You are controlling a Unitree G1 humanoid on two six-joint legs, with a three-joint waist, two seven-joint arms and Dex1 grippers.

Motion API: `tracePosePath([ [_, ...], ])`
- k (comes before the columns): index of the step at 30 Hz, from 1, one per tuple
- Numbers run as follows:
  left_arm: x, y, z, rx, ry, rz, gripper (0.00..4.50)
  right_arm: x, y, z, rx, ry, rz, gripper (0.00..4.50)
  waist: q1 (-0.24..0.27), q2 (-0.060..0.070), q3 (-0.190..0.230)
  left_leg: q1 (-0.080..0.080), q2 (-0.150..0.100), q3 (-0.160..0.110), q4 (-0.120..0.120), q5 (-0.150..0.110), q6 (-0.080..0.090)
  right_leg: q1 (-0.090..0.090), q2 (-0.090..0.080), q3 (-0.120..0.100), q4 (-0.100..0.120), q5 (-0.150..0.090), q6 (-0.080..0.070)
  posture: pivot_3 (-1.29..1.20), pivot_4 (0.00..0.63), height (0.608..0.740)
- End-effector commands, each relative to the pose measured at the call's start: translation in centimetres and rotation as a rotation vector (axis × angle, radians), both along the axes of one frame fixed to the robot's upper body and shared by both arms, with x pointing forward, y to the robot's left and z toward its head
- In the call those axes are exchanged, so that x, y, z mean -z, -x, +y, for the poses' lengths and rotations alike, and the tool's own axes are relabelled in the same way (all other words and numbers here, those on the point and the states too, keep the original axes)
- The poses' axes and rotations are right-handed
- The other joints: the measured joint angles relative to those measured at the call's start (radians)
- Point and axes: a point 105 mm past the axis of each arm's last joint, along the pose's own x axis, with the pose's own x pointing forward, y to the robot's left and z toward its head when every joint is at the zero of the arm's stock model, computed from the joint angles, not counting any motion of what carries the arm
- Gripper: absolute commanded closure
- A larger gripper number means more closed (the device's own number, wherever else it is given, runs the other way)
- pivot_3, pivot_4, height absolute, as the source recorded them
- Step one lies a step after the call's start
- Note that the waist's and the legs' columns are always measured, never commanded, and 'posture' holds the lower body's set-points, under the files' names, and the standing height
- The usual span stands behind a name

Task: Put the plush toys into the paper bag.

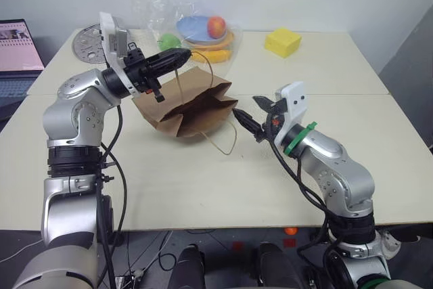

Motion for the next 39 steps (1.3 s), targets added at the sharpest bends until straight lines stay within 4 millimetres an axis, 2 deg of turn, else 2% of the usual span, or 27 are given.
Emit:
tracePosePath([
  [1,-1.9,0.7,0.3,0.011,-0.014,-0.058,4.5,3.7,-2.3,-4.5,0.231,0.166,0.079,0.01,0.001,0.0,0.0,0.0,0.0,0.0,0.0,0.0,0.0,0.0,0.0,0.0,0.0,0.0,0.0,0.0,0.15,0.74],
  [5,-1.9,0.8,0.2,0.013,-0.022,-0.057,4.5,5.5,-3.6,-5.9,0.337,0.255,0.11,0.01,0.001,0.0,0.0,0.0,0.0,0.0,0.0,0.0,0.0,0.0,0.0,0.0,-0.001,0.0,0.0,0.0,0.15,0.74],
  [11,-1.6,1.0,0.6,-0.006,-0.026,-0.055,4.5,7.6,-3.3,-6.9,0.359,0.307,0.153,0.01,-0.001,0.0,0.0,0.0,0.0,0.0,-0.001,0.0,0.0,0.0,0.0,0.0,-0.001,0.0,-0.001,0.0,0.15,0.74],
  [12,-1.7,1.0,0.7,-0.008,-0.026,-0.055,4.5,7.5,-3.2,-6.7,0.352,0.289,0.155,0.18,-0.001,0.0,0.0,0.0,0.0,0.0,-0.002,0.0,0.0,0.0,0.0,0.0,-0.001,0.0,-0.001,0.0,0.15,0.74],
  [14,-1.7,1.1,0.7,-0.011,-0.024,-0.056,4.5,7.4,-3.2,-6.5,0.343,0.269,0.155,0.61,-0.001,0.0,0.0,0.0,0.0,0.0,-0.002,0.0,0.0,0.0,0.0,0.0,-0.001,0.0,-0.001,0.0,0.15,0.74],
  [20,-1.2,1.2,0.6,-0.013,-0.039,-0.049,4.5,6.7,-3.4,-6.3,0.333,0.255,0.127,2.8,-0.001,0.0,0.0,0.0,0.0,0.001,-0.002,0.0,0.0,0.0,0.0,0.0,-0.001,0.0,0.0,0.0,0.15,0.74],
  [23,-1.5,1.2,0.7,-0.02,-0.031,-0.052,4.5,5.9,-3.6,-6.2,0.322,0.24,0.102,3.78,-0.001,0.0,0.0,0.001,0.0,0.0,-0.003,0.0,0.0,0.0,0.0,0.0,-0.001,0.0,-0.001,0.0,0.15,0.74],
  [25,-1.5,1.1,0.6,-0.018,-0.029,-0.049,4.5,4.4,-3.5,-5.1,0.26,0.168,0.065,4.31,-0.001,0.0,0.0,0.001,0.0,0.001,-0.003,0.0,0.0,0.0,0.0,0.0,-0.001,0.0,0.0,0.0,0.15,0.74],
  [27,-1.4,1.2,0.3,-0.002,-0.027,-0.043,4.5,1.9,-2.4,-2.0,0.069,0.037,0.05,4.37,-0.003,0.0,0.0,0.001,0.0,0.001,-0.003,0.0,0.0,0.0,0.0,0.0,-0.001,0.0,0.0,0.0,0.15,0.74],
  [29,-1.4,1.3,0.0,0.009,-0.026,-0.04,4.5,0.5,-1.2,0.2,-0.073,0.025,0.048,4.37,-0.008,0.0,0.0,0.001,0.0,0.001,-0.003,0.0,0.0,0.0,0.0,0.0,-0.001,0.0,-0.001,0.0,0.15,0.74],
  [34,-1.5,1.2,-0.6,0.03,-0.02,-0.041,4.5,-0.2,-0.6,3.5,-0.177,0.034,0.1,4.37,-0.007,0.0,0.0,0.001,0.0,0.0,-0.004,0.0,0.0,0.0,0.0,0.0,-0.001,0.001,-0.001,0.0,0.15,0.74],
  [39,-1.7,1.4,-1.1,0.051,-0.02,-0.044,4.5,0.1,-1.1,6.4,-0.201,0.05,0.13,4.37,-0.006,0.0,0.0,0.001,0.0,0.0,-0.004,0.0,0.0,0.0,0.0,0.0,-0.001,0.001,-0.001,0.0,0.15,0.74],
])
